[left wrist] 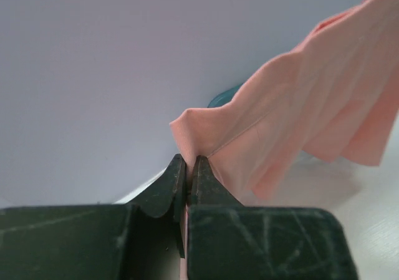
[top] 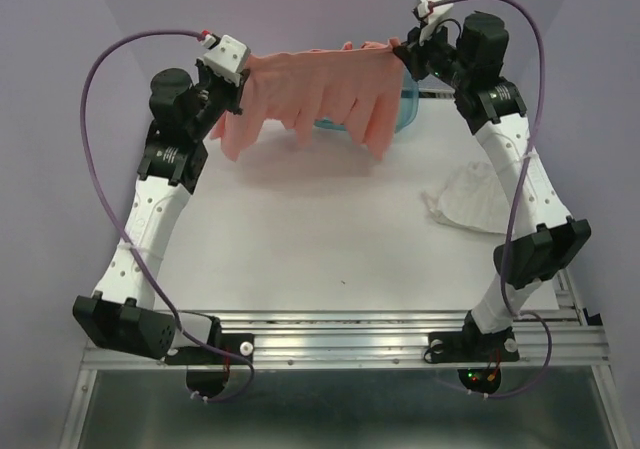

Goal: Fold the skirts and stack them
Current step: Flatten the skirt out

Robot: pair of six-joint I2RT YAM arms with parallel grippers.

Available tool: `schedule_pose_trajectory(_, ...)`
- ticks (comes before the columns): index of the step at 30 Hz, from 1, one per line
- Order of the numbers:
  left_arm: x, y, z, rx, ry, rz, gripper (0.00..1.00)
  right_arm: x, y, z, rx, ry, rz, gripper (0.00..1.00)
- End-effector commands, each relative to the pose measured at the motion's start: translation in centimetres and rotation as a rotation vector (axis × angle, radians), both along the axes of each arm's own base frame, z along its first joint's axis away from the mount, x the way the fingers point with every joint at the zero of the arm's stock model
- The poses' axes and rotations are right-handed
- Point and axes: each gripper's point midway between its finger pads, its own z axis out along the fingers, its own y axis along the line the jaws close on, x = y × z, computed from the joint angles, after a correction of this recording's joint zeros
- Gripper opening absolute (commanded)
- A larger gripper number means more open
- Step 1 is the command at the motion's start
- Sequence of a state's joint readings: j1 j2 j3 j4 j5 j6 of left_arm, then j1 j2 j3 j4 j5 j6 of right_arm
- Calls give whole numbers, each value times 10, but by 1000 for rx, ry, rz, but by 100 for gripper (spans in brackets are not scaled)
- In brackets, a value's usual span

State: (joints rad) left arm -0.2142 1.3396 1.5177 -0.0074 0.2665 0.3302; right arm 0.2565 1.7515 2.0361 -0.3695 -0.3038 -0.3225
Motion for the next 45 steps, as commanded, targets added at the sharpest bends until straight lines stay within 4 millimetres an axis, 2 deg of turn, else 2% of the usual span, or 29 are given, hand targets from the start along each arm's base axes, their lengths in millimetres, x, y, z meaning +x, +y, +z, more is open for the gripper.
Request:
schedule_pose_trajectory(1, -57, 46, 47, 99, -228, 109, 0, -33, -52, 62, -54, -194, -121, 1)
schedule_pose_trajectory(2, -62, 45, 33, 124, -215, 95, 0, -40, -49, 52, -71, -184, -89, 1)
schedule_pose_trajectory(3, -62, 43, -10, 157, -143, 76, 0, -51, -38, 38, -125, -188, -3, 1)
schedule_pose_trajectory(4, -79, 39, -22, 210, -145, 28, 0, -66, -34, -1, -175, -110, 60, 1)
schedule_pose_trajectory(5, -87, 34, -45, 265, -117, -21, 0, -77, -27, -28, -237, -69, 127, 2)
schedule_pose_trajectory(6, -96, 31, -70, 323, -77, -67, 19, -94, -12, -50, -341, -84, 266, 9)
schedule_pose_trajectory(7, -117, 25, -112, 392, -14, -152, 41, -119, -10, -115, -390, 74, 356, 36)
schedule_pose_trajectory(8, -130, 24, -131, 421, 19, -189, 63, -137, -9, -142, -431, 120, 408, 53)
schedule_pose_trajectory(9, -143, 22, -160, 452, 67, -235, 94, -161, -14, -147, -491, 81, 449, 72)
schedule_pose_trajectory(10, -167, 19, -158, 468, 27, -280, 99, -181, -16, -167, -502, 122, 473, 92)
schedule_pose_trajectory(11, -183, 20, -172, 489, 49, -303, 98, -201, -23, -210, -508, 203, 482, 95)
schedule_pose_trajectory(12, -194, 20, -181, 494, 51, -323, 99, -214, -33, -202, -540, 133, 442, 98)
schedule_pose_trajectory(14, -218, 22, -174, 487, -2, -313, 99, -226, -41, -214, -545, 124, 410, 99)
schedule_pose_trajectory(18, -224, 24, -176, 460, 22, -301, 96, -211, -45, -184, -471, 106, 292, 97)
schedule_pose_trajectory(20, -207, 26, -179, 424, 82, -271, 87, -192, -41, -190, -456, 161, 282, 94)
schedule_pose_trajectory(21, -202, 25, -182, 399, 119, -264, 82, -185, -37, -182, -421, 179, 272, 91)
schedule_pose_trajectory(23, -184, 22, -192, 373, 223, -268, 72, -169, -30, -207, -412, 294, 293, 83)
schedule_pose_trajectory(24, -170, 24, -203, 341, 315, -242, 68, -162, -24, -199, -368, 326, 296, 74)
schedule_pose_trajectory(25, -163, 25, -208, 324, 358, -223, 67, -155, -21, -204, -353, 369, 294, 71)
schedule_pose_trajectory(26, -156, 26, -215, 313, 409, -208, 64, -149, -15, -229, -360, 475, 312, 68)
schedule_pose_trajectory(27, -150, 25, -214, 309, 435, -204, 61, -145, -9, -234, -345, 521, 314, 59)
schedule_pose_trajectory(28, -143, 25, -232, 317, 511, -210, 58, -139, -7, -239, -346, 545, 312, 58)
schedule_pose_trajectory(31, -130, 19, -260, 325, 635, -195, 56, -126, 9, -267, -396, 601, 324, 54)
schedule_pose_trajectory(33, -130, 2, -273, 344, 691, -207, 56, -120, 12, -285, -444, 629, 310, 52)
schedule_pose_trajectory(34, -128, -3, -282, 363, 727, -211, 56, -120, 17, -304, -460, 675, 322, 50)
schedule_pose_trajectory(36, -133, -23, -280, 367, 731, -266, 59, -119, 19, -310, -454, 729, 313, 47)
schedule_pose_trajectory(40, -149, -71, -267, 425, 663, -399, 69, -137, 19, -320, -433, 818, 344, 48)
schedule_pose_trajectory(42, -162, -96, -271, 513, 627, -458, 73, -146, 12, -331, -450, 864, 321, 49)
schedule_pose_trajectory(45, -169, -111, -281, 598, 621, -486, 76, -156, 2, -337, -463, 926, 274, 52)
